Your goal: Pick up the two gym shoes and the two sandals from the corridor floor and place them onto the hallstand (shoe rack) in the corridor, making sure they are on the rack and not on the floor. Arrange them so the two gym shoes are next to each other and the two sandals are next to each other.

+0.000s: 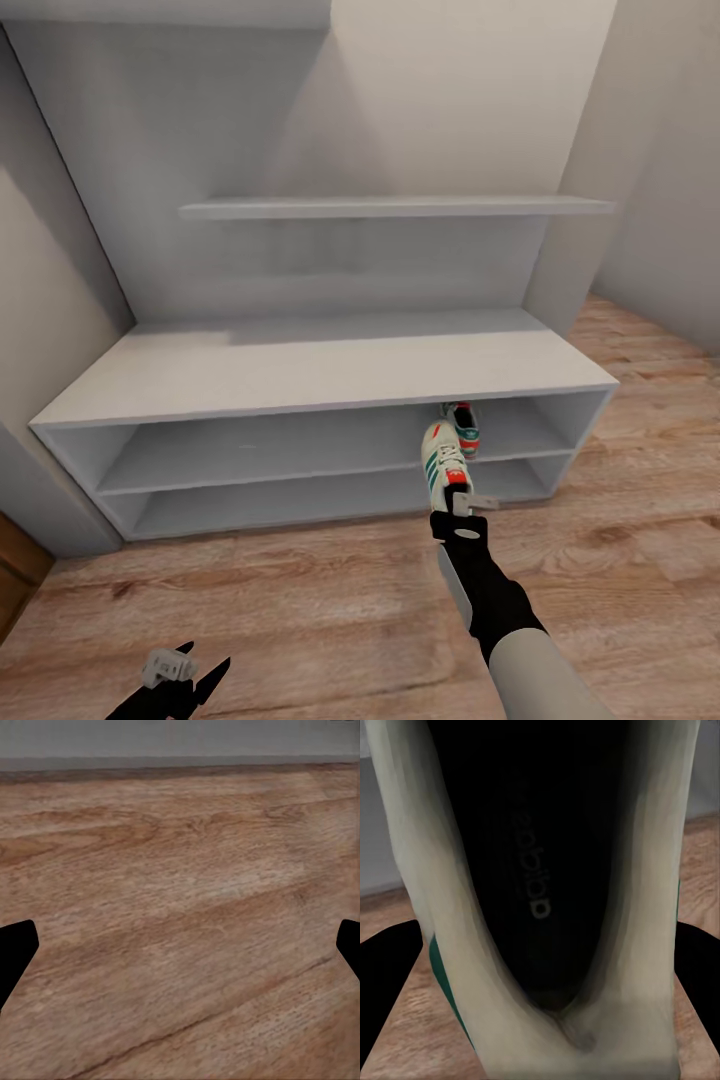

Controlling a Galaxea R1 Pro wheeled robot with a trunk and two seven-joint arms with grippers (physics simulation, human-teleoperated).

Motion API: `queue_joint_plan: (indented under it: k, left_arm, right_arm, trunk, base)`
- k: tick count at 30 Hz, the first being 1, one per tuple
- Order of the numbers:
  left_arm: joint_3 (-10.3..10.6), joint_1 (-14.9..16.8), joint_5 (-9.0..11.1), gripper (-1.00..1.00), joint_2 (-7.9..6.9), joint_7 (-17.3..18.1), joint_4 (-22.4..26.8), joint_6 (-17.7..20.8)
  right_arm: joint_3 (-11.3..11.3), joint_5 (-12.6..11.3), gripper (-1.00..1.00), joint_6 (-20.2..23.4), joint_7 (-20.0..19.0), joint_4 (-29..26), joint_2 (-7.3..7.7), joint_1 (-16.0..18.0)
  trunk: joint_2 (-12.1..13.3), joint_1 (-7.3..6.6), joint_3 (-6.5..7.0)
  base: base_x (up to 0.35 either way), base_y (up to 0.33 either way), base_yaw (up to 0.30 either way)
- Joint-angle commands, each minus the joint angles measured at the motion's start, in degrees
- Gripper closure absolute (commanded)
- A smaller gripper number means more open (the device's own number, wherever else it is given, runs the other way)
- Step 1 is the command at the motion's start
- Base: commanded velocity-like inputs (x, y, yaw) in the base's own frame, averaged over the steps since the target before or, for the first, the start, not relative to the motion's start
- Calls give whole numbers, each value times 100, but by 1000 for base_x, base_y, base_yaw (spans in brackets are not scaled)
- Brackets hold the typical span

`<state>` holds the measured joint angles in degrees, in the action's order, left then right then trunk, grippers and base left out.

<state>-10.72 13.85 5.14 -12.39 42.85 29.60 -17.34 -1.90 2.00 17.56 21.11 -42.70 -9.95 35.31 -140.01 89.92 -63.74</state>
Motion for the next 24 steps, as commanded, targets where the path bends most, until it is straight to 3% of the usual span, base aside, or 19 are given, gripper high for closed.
queue_joint_plan:
  k: [1, 24]
  left_arm:
    - [-10, 4, 31, -100, 0, 39, -7, 3]
    - [-13, 5, 31, -100, -6, 23, -7, 3]
  right_arm:
    - [-13, 20, 100, 37, -1, -9, -5, 2]
    - [-12, 20, 100, 37, -1, -11, -5, 2]
  trunk:
    - [-2, 0, -5]
    - [-2, 0, -5]
  base:
    - [142, -2, -9]
    - [232, 0, -1]
